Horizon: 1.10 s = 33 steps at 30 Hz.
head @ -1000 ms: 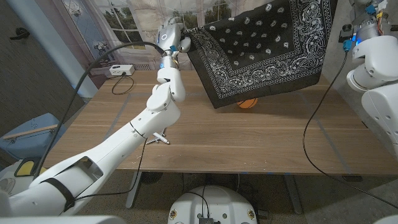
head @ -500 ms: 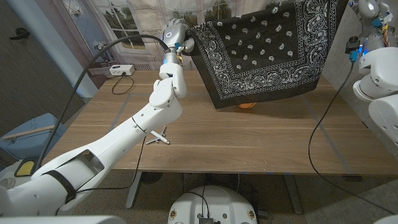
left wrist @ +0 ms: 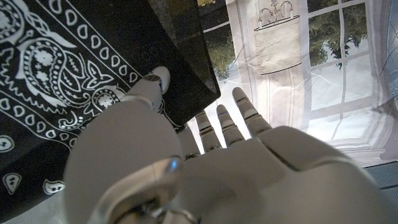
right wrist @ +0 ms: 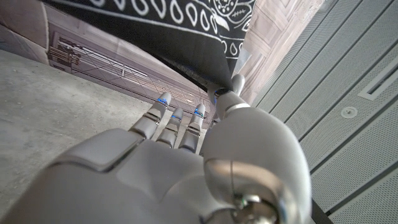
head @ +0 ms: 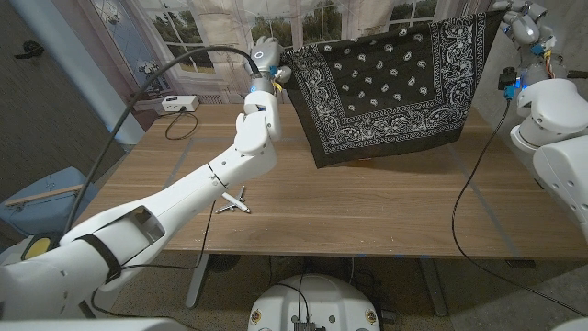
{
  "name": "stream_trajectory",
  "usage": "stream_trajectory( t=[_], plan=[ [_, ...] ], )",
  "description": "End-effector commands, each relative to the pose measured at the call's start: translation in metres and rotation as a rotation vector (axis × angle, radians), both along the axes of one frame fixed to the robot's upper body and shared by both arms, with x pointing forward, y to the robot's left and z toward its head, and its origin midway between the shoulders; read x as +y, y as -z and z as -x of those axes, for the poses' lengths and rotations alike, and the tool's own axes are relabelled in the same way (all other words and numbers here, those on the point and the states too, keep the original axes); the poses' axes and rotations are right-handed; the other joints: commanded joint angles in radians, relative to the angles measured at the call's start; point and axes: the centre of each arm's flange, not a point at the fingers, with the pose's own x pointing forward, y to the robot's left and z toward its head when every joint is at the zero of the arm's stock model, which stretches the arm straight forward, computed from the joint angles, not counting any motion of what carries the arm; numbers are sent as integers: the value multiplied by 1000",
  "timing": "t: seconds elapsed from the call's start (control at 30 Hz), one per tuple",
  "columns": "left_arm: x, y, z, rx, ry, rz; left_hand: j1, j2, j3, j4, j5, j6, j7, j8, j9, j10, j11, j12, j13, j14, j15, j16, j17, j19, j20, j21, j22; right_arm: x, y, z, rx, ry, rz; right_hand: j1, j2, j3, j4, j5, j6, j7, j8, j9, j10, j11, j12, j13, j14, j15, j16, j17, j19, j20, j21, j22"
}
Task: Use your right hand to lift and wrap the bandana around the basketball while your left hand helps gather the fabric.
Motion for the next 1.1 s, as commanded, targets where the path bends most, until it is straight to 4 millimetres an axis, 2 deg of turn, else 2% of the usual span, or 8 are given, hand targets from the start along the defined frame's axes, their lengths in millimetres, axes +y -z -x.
stream_trajectory(
  t=[0.03, 0.3, 0.4, 0.53, 0.7, 0.73, 0.97, 1.1],
  plan=[
    [-14, 1, -34, 41, -118, -63, 2, -16, 0, -5, 0, 82, 58, 81, 25, 10, -3, -3, 0, 12, -16, -1, 2, 12, -1, 4, 2, -7, 9, -33, 55, -5, -28, 8, 0, 10, -1, 1, 83, 89, 2, 1, 3, 8, 3, 3, -1, -3, -1, 1, 0, 3, -2, 2],
    [-26, 9, -54, 79, -187, -120, -3, -29, -15, -3, -30, 117, 36, 57, -19, 55, -8, 5, -7, 43, -43, 6, 0, 31, -5, 13, -1, -8, 14, -41, 65, 22, -26, 9, 0, 15, -2, -2, 83, 86, 3, -1, 5, 14, 3, 3, 0, 0, -2, 2, -1, 6, -2, 2],
    [-31, 10, -60, 99, -209, -139, 0, -31, -19, -4, -41, 122, 31, 45, -34, 69, -20, 7, -10, 53, -51, 8, -1, 33, -7, 14, -2, -7, 15, -43, 62, 34, -22, 11, -2, 19, -4, -4, 87, 89, 3, -5, 9, 16, 4, 3, 4, 6, -1, 2, 1, 13, -1, 2],
    [-38, 11, -67, 126, -246, -163, 2, -32, -20, -3, -48, 123, 30, 38, -42, 72, -18, 6, -11, 55, -52, 7, -1, 33, -7, 14, -2, -6, 14, -46, 66, 65, -14, 14, -4, 24, -7, -9, 91, 90, 2, -10, 17, 24, 7, 3, 9, 9, -1, 1, 3, 18, 0, 2],
    [-46, 15, -75, 135, -301, -194, 3, -35, -26, -3, -62, 138, 24, 27, -61, 90, -31, 9, -13, 63, -61, 8, -1, 33, -8, 15, -3, -4, 14, -50, 89, 102, 10, 16, -11, 28, -10, -16, 95, 91, 1, -17, 27, 22, 10, 2, 18, 11, 0, 0, 11, 23, 3, 2],
    [-47, 15, -76, 138, -308, -195, 4, -38, -28, -3, -68, 138, 12, 20, -69, 94, -33, 8, -14, 66, -64, 8, -1, 35, -11, 15, -3, -4, 14, -51, 96, 110, 16, 16, -12, 28, -11, -18, 96, 89, 1, -18, 27, 20, 10, 2, 19, 10, 0, -1, 12, 22, 3, 2],
    [-51, 20, -86, 169, -341, -209, 9, -45, -33, -5, -83, 144, 1, 4, -89, 110, -45, 9, -16, 72, -71, 7, -2, 38, -13, 17, -4, 0, 15, -63, 159, 151, 49, 17, -13, 34, -11, -27, 98, 90, -2, -25, 38, 21, 12, 2, 25, 12, 1, -1, 15, 22, 5, 2],
    [-52, 23, -90, 182, -350, -211, 10, -43, -36, -2, -94, 131, 2, -13, -102, 113, -45, 7, -17, 76, -73, 8, -1, 39, -12, 18, -5, 2, 15, -69, 194, 181, 64, 17, -12, 37, -9, -36, 89, 78, -8, -31, 40, 29, 12, 2, 31, 15, 3, -1, 22, 24, 8, 2]
  ],
)
